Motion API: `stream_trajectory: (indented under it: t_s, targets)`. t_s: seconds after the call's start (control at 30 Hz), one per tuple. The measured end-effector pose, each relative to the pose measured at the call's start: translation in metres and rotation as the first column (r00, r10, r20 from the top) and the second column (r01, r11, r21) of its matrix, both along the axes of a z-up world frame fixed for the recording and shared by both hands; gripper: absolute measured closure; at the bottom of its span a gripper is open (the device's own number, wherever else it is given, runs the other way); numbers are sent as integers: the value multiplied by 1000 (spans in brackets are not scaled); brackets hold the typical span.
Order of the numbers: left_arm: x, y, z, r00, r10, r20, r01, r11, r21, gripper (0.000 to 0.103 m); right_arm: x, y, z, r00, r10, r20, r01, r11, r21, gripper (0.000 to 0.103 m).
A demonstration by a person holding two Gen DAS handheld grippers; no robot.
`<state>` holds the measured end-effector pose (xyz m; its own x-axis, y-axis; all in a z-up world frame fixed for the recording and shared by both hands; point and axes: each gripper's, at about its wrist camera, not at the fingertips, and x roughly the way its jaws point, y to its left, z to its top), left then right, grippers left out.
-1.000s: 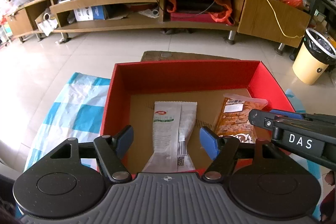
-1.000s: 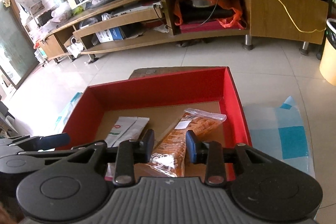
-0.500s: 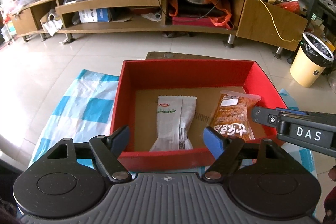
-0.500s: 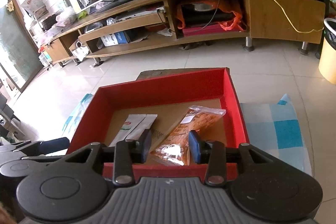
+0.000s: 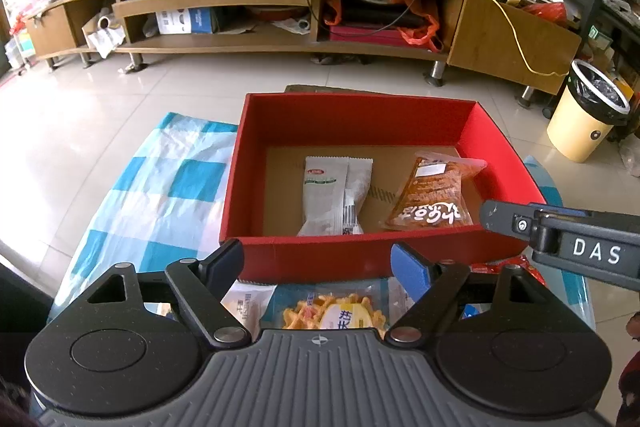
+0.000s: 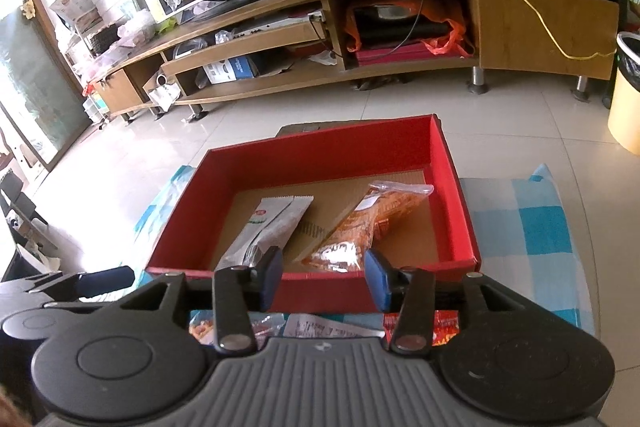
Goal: Organize snacks
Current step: 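Withdraw both tools from the box back toward the snack pile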
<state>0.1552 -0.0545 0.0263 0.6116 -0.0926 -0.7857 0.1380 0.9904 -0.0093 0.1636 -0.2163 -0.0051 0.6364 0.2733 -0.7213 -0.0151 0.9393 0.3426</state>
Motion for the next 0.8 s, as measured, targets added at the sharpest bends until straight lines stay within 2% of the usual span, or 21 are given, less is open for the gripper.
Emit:
stream_trajectory:
  t_s: [0.43, 0.8]
  targets:
    - [-21, 22, -2, 1000, 14, -18, -14, 1000, 8, 16, -17, 7, -9, 998, 34, -52, -35, 999, -11, 59]
    - [-38, 56, -15, 992, 82, -99, -83, 997, -4, 16, -38, 25, -21, 988, 108, -110, -114, 992, -53, 58]
